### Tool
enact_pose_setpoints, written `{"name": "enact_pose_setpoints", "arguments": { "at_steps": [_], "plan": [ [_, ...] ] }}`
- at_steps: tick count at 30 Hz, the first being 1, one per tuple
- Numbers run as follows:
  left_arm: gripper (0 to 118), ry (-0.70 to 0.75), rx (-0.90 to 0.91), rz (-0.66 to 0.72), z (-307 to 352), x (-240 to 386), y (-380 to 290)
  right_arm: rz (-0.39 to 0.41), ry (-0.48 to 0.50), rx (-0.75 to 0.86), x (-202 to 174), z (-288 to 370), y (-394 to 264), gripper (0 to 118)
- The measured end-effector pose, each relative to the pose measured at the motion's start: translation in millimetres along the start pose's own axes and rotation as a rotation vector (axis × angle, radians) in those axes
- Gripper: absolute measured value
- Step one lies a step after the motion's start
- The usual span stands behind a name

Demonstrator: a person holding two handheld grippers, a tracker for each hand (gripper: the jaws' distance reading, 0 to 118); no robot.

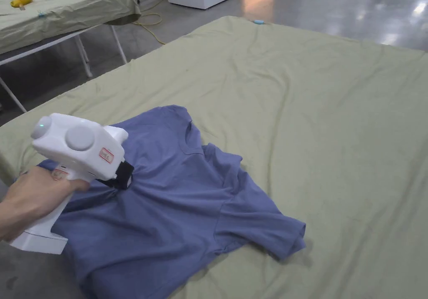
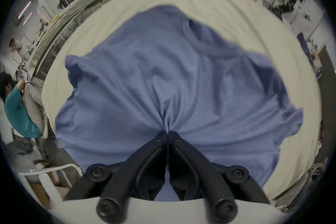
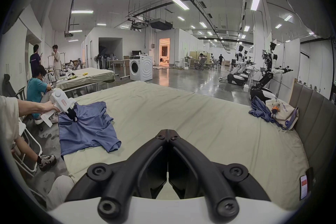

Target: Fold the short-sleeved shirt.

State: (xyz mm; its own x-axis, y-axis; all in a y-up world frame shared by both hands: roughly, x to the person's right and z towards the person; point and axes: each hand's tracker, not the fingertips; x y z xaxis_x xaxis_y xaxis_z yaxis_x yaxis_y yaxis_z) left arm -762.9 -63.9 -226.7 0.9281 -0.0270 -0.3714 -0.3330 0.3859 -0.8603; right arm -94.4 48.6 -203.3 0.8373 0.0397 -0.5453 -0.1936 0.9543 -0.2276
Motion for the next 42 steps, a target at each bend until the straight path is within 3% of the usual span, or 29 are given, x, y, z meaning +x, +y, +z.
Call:
{"name": "enact_pose_setpoints", "arguments": {
  "at_steps": [9, 20, 28, 36, 42],
  "plan": [
    [0, -0.117, 0.272, -0.057, 138, 1, 7, -0.051, -0.029, 0.05, 17, 29, 12, 2],
    [0, -0.34, 0.49, -0.312, 334, 104, 45, -0.043, -0.177, 0.148, 48, 110, 28, 2],
    [0, -0.466, 0.6, -0.551, 422, 215, 61, -0.058, -0.312, 0.209, 73, 173, 27, 2],
    [0, -0.582, 0.572, -0.767, 435, 362, 69, -0.088, -0.446, 0.239, 102, 235, 17, 2],
    [1, -0.611, 0.386, -0.933, 337, 512, 49, -0.125, -0.508, 0.229, 127, 260, -4, 2]
  ]
}}
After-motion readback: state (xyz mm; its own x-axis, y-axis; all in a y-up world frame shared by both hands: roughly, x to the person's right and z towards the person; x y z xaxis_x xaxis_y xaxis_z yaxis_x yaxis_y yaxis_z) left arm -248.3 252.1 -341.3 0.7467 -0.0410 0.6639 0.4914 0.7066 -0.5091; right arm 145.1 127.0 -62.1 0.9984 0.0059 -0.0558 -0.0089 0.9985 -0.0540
